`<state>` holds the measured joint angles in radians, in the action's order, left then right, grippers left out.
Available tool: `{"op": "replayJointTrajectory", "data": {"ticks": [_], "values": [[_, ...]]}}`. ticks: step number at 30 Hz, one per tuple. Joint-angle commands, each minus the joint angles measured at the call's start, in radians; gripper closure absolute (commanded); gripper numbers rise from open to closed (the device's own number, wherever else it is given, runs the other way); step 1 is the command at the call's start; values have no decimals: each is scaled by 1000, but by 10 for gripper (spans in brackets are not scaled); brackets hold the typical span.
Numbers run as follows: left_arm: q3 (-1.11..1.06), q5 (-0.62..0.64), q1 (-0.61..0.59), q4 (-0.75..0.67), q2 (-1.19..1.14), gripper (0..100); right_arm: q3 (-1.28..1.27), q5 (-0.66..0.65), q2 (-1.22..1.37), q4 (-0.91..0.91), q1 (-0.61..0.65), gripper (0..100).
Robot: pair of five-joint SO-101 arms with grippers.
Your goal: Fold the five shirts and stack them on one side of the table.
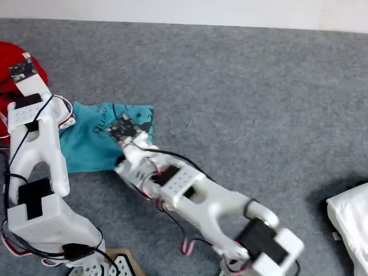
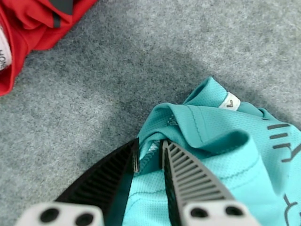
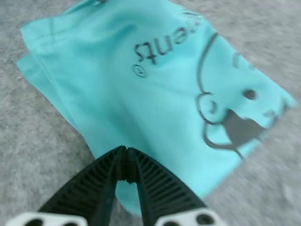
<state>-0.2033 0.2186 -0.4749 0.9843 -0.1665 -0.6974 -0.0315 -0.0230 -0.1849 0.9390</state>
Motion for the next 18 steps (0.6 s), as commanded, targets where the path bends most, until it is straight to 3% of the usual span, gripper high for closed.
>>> {"op": "replayJointTrajectory", "data": {"ticks": [1, 6, 12, 18], "values": [[38, 8, 22, 6, 12, 892, 137, 3, 67, 16, 7, 992], [25, 6, 22, 2, 12, 892, 182, -3, 166, 10, 8, 992], [35, 6, 18, -5, 19, 892, 127, -120, 171, -48, 58, 992], [85, 6, 16, -29, 12, 892, 124, -123, 171, -102, 62, 992]]}}
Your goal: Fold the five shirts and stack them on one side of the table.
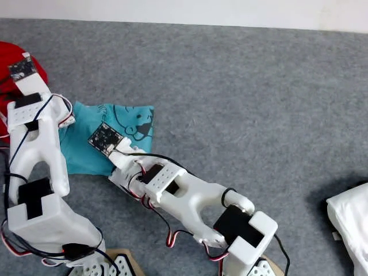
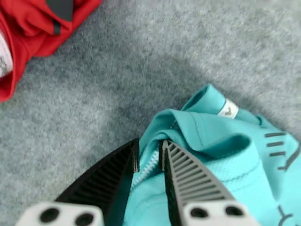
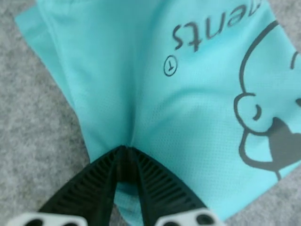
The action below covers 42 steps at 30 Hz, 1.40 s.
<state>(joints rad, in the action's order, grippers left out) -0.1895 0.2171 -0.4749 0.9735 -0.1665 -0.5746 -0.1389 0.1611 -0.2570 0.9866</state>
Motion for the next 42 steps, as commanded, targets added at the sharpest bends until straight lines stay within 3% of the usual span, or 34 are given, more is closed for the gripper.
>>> {"op": "replayJointTrajectory", "data": {"ticks": [1, 25, 33, 38, 42], "values": [[82, 8, 15, -15, 12, 892, 1, -15, -13, -33, 13, 992], [272, 5, -131, 89, 21, 892, 2, -15, -4, -33, 13, 992], [323, 11, -59, 98, 21, 892, 2, -15, -2, -33, 13, 992], [321, 6, 50, 259, 22, 892, 4, -15, -2, -33, 12, 992], [329, 9, 65, 342, 28, 892, 4, -15, -2, -33, 10, 992]]}}
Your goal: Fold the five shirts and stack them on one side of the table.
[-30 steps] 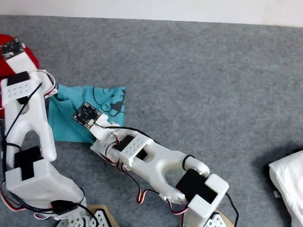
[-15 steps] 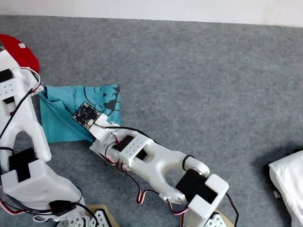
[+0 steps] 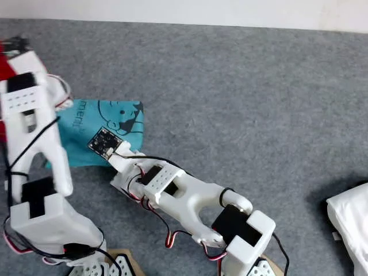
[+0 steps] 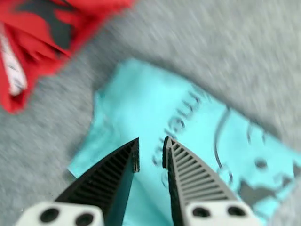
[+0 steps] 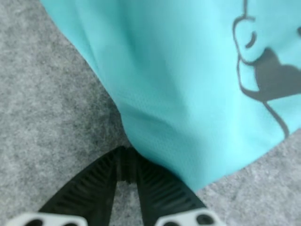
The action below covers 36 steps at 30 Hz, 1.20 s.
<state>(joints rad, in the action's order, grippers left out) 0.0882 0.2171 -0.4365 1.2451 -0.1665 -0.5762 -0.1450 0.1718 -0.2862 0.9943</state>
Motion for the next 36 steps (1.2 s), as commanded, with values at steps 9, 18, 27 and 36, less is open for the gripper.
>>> {"op": "replayJointTrajectory", "data": {"ticks": [9, 18, 27, 36], "values": [[28, 6, -53, 110, 130, 892, 1, -6, -64, -33, -15, 992], [-219, -37, -42, 104, 147, 892, 12, 48, -311, -130, -101, 981], [-358, -40, -22, 34, 147, 894, 99, 229, -272, -125, -240, 796], [-435, -61, -56, 15, 147, 895, 321, 344, 27, -94, -242, 813]]}}
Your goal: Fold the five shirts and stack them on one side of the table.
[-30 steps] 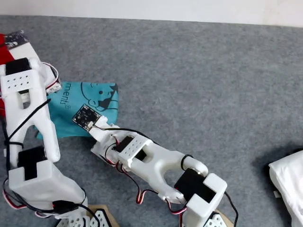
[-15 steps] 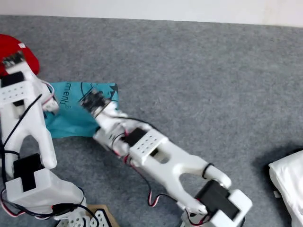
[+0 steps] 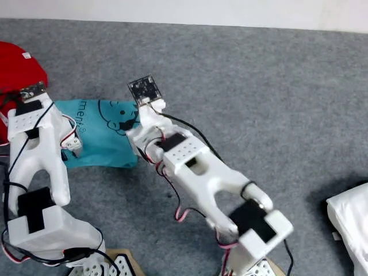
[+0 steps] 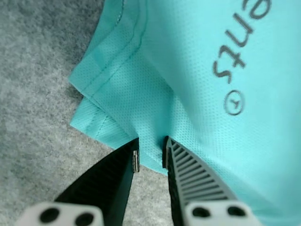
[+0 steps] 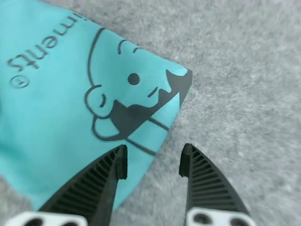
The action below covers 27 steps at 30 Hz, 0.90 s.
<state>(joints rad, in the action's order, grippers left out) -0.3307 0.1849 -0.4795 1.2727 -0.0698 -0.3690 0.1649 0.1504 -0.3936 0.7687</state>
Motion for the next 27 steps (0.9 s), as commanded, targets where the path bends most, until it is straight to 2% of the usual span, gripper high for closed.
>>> {"op": "replayJointTrajectory", "data": {"ticks": [1, 7, 27], "values": [[-24, -48, -13, -12, 50, 895, 136, 43, 77, 13, -28, 812], [-56, -63, -47, -25, 50, 895, 206, 84, 168, 12, -44, 810], [-61, -58, -54, -48, 50, 895, 203, 210, 177, -50, 62, 801]]}}
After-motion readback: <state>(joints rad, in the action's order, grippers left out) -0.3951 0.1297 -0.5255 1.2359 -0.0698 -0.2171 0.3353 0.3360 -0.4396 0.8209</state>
